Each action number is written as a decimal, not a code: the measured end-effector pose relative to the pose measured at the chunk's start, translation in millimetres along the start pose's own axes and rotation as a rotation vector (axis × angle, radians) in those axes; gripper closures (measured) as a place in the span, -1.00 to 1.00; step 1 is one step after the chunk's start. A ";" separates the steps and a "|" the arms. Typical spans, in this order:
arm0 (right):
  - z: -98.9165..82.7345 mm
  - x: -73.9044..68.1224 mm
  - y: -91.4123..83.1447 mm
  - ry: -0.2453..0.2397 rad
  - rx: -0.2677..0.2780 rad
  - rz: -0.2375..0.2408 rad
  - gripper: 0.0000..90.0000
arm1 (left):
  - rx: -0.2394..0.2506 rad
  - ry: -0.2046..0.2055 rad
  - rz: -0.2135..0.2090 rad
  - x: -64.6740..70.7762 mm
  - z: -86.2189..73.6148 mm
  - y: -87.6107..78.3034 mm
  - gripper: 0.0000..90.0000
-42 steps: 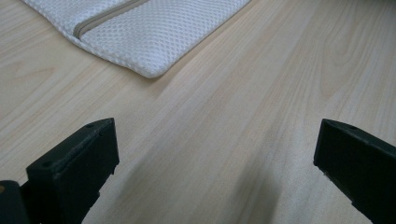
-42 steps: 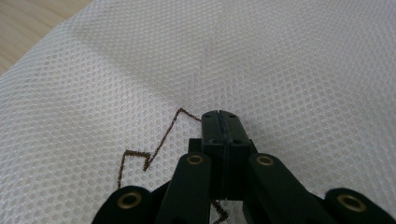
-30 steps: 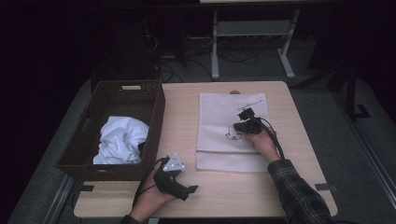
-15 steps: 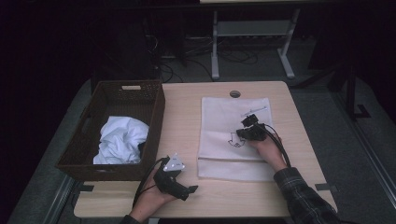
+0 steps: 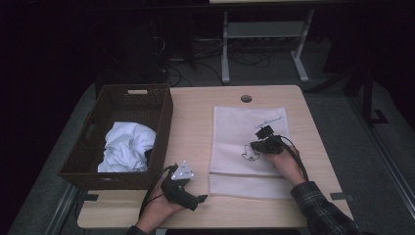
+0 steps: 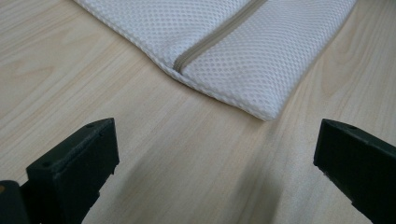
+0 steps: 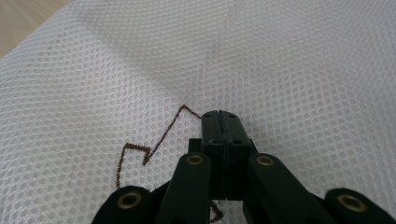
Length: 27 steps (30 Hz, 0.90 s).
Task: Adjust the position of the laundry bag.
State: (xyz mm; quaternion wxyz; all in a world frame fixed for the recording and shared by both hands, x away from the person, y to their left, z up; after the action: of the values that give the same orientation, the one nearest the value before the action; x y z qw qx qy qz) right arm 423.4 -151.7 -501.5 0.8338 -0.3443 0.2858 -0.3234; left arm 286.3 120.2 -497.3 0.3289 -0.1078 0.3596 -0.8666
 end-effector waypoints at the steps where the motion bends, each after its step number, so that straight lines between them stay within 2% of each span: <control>1: -1.9 -1.9 -1.1 -0.001 -0.003 0.002 0.98 | 0.001 0.001 0.000 0.1 0.1 -0.1 -1.00; 16: -10.1 -4.3 -7.2 -0.011 -0.013 0.004 0.98 | 0.000 0.005 -0.001 0.8 0.1 -0.3 -1.00; 22: -13.1 0.0 -11.4 -0.006 -0.015 -0.011 0.97 | 0.002 0.005 -0.001 1.0 0.2 -0.4 -1.00; 27: -18.4 10.7 -19.8 0.019 -0.011 -0.036 0.97 | -0.001 0.004 0.000 1.1 0.1 0.1 -1.00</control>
State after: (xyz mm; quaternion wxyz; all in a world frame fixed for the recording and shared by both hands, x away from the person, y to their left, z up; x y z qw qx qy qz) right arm 410.5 -177.7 -500.2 0.8233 -0.3507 0.2893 -0.3399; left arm 285.6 119.5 -497.3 0.3281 -0.1063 0.3607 -0.8665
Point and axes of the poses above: each handheld gripper's, and its own axes: y roughly forward along the jaws, z roughly out of its top, x roughly to its right, the point moved 5 cm from there along y, roughly forward along the jaws, and after that the axes turned 11 degrees about z, right-handed, at the moved point
